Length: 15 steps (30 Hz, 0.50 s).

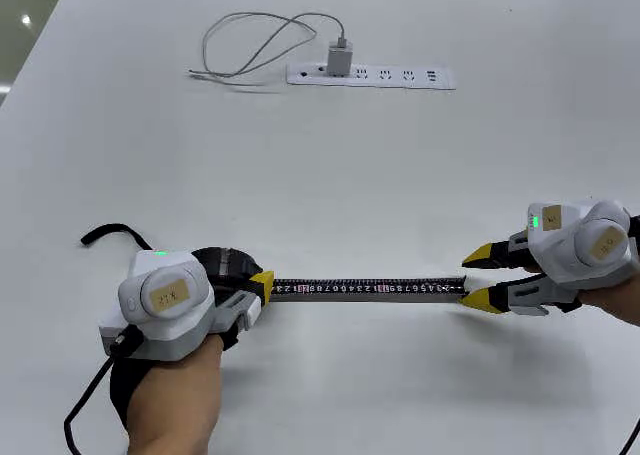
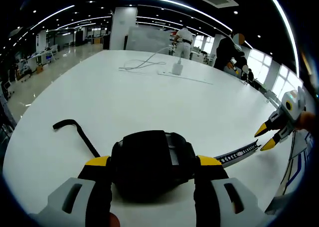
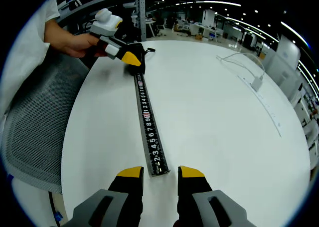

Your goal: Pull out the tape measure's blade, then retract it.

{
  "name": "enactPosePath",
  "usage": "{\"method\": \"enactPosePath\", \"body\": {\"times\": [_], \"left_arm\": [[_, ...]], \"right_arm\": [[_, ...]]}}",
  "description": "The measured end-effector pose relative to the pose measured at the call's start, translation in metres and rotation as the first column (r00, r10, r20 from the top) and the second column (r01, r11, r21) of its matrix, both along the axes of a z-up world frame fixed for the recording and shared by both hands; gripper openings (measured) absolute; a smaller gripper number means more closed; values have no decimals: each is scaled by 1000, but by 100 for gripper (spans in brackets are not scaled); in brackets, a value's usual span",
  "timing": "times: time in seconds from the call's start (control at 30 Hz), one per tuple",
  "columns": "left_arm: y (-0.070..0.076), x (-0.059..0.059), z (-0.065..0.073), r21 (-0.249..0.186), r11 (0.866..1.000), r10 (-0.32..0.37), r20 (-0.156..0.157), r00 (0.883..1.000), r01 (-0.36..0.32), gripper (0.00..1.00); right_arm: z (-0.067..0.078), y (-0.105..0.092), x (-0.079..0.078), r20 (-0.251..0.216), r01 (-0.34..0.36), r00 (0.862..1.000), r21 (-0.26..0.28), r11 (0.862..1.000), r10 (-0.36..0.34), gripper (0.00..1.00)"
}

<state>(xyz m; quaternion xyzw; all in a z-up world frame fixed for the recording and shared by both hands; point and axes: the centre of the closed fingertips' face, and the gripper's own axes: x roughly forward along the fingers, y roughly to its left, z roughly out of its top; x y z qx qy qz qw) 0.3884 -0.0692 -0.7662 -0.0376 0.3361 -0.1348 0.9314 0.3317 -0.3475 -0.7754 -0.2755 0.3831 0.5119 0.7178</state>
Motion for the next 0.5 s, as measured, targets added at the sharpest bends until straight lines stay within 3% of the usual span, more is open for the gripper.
{"method": "enactPosePath", "body": {"times": [0.5], "left_arm": [[0, -1, 0, -2, 1000, -5, -7, 1000, 5, 63]], "right_arm": [[-9, 6, -4, -24, -79, 997, -41, 996, 78, 17]]}}
